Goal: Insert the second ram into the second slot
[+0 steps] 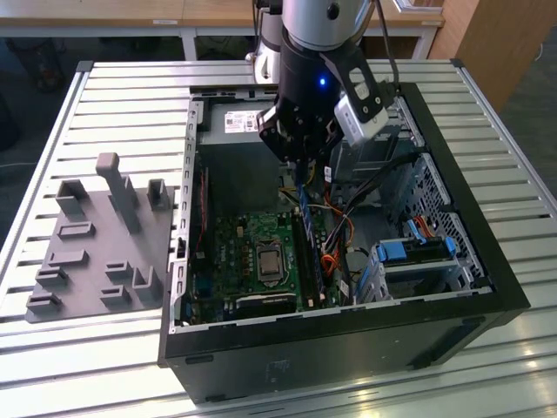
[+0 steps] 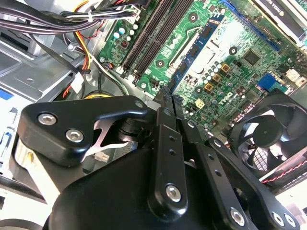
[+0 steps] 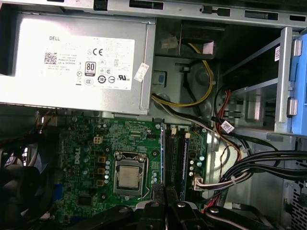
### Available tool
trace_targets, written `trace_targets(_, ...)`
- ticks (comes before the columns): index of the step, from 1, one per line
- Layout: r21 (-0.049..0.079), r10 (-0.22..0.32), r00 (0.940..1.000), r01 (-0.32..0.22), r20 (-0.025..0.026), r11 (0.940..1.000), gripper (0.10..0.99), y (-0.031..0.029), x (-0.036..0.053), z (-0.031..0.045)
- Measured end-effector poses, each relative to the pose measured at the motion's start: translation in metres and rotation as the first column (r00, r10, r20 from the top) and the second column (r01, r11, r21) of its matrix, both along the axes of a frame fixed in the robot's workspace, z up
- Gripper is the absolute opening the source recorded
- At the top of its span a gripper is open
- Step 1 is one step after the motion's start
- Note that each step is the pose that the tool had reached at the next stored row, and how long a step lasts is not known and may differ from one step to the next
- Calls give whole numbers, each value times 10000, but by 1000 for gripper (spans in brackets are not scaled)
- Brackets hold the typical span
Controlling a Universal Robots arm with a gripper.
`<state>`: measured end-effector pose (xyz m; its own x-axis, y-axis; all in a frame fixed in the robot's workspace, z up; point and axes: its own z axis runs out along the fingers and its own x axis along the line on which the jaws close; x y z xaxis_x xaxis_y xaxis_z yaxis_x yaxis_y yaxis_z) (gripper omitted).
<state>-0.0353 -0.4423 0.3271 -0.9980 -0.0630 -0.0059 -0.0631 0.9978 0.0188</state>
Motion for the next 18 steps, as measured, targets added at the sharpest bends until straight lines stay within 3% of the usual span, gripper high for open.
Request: trace_targets(18, 0, 0, 10000, 0, 0, 10000, 129, 0, 0, -73)
